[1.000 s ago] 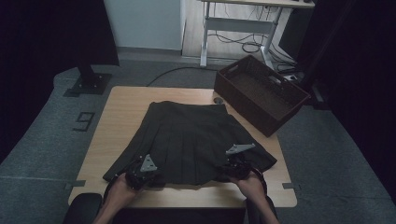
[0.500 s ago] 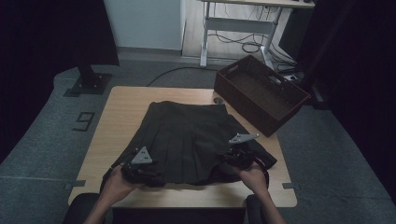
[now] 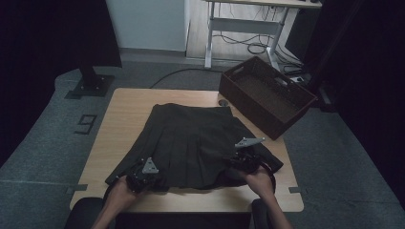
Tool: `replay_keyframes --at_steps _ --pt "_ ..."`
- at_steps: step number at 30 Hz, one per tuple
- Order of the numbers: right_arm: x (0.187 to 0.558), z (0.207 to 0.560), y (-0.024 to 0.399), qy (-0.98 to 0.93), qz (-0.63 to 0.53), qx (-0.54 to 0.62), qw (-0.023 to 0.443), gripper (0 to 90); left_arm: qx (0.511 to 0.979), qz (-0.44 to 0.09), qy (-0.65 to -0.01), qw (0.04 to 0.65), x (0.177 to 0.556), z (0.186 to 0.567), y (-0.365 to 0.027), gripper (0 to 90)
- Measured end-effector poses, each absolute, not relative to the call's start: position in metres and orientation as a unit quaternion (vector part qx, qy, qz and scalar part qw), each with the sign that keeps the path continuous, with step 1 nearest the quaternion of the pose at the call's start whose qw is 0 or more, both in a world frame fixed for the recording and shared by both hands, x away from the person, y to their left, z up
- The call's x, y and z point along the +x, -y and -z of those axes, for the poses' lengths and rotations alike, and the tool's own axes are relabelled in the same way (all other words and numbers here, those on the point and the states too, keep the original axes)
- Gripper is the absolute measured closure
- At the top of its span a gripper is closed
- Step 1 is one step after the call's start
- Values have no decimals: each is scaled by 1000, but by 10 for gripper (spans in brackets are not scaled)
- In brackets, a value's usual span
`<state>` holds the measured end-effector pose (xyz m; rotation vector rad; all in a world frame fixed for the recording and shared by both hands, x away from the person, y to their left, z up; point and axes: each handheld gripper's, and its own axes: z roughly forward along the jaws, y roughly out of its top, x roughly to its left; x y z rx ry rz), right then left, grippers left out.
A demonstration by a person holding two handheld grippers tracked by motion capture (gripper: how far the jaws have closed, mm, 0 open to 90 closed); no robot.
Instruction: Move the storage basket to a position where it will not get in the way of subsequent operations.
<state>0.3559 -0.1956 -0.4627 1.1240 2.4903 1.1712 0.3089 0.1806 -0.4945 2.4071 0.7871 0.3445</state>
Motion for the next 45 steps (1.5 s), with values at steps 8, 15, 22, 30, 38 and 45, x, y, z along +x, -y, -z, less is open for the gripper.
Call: replay_keyframes --at_steps 8,15,22,30,38,45 --pt "374 449 200 -823 -399 387 120 876 854 -183 -335 352 339 454 -198 891" --pt "409 465 207 -817 -371 424 124 876 849 -197 -372 321 386 472 -203 890" --pt "430 507 210 -818 -339 454 99 873 863 -186 -387 266 417 514 -201 884" --pt "432 527 216 -815 -336 466 80 705 867 -198 -378 257 422 523 -198 804" --pt "402 497 226 -818 -356 439 107 537 859 -195 -388 272 422 526 -202 734" --pt "367 484 209 -833 -379 395 79 689 858 -194 -389 273 422 527 -202 736"
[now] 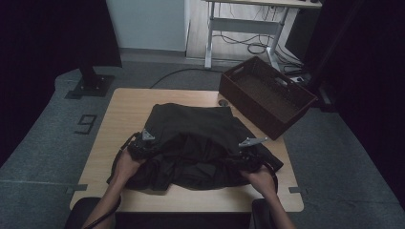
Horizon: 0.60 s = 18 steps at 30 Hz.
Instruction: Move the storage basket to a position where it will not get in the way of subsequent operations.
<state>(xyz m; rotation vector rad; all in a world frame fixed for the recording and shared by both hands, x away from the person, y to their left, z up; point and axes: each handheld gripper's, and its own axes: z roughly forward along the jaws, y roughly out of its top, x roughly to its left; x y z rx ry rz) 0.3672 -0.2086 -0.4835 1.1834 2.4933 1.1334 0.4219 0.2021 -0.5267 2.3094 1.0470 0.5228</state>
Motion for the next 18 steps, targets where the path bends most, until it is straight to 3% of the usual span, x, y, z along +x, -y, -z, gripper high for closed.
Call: replay_keyframes --at_steps 12,18 --pt "333 517 108 -881 -377 287 4 835 841 -189 -401 310 419 533 -210 729" --pt "333 537 82 -896 -354 266 22 895 840 -191 -400 313 418 534 -210 729"
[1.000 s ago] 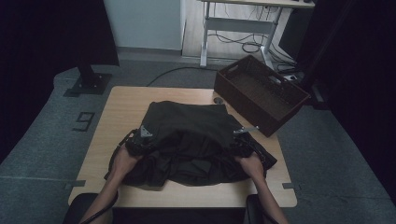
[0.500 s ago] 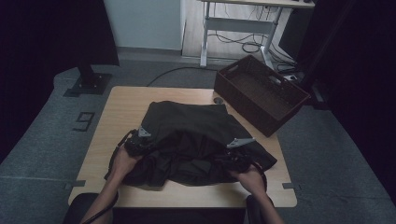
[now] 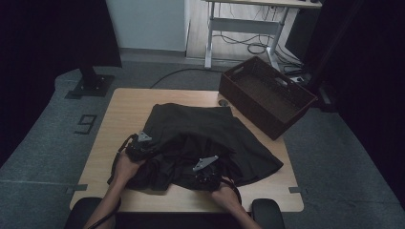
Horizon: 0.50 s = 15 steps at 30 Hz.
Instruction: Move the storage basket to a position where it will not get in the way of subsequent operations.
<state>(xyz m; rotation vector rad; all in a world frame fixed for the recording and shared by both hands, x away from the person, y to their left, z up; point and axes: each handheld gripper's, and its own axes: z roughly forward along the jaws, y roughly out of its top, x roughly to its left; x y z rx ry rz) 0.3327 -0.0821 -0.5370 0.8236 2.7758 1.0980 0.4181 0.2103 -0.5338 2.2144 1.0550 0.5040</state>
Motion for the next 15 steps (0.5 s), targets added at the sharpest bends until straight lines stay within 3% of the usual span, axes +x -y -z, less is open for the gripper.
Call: replay_keyframes --at_steps 15 --pt "312 536 125 -891 -344 293 29 900 839 -190 -401 314 419 534 -211 735"
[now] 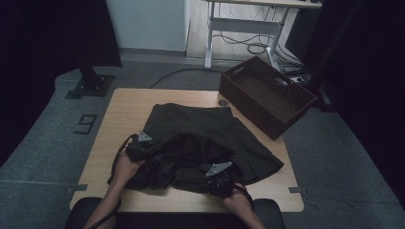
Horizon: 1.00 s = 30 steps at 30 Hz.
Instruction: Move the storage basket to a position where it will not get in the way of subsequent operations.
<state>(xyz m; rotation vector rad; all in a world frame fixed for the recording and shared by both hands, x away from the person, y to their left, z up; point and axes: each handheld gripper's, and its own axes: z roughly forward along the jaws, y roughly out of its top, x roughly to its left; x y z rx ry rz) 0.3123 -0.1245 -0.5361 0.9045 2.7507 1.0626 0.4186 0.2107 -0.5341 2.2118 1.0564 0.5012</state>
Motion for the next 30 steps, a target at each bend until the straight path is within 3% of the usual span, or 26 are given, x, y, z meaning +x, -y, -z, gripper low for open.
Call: replay_keyframes --at_steps 10,14,19,26,30 --pt "310 534 159 -888 -331 316 36 900 839 -189 -403 312 419 533 -212 722" --pt "310 532 157 -892 -322 314 41 875 837 -192 -414 302 422 529 -213 578" --pt "309 531 130 -892 -350 286 9 736 823 -182 -424 331 426 521 -215 406" --pt "309 531 75 -897 -373 236 2 586 820 -174 -439 323 440 526 -213 360" --pt "307 537 54 -906 -361 220 22 589 820 -172 -448 313 446 530 -215 357"
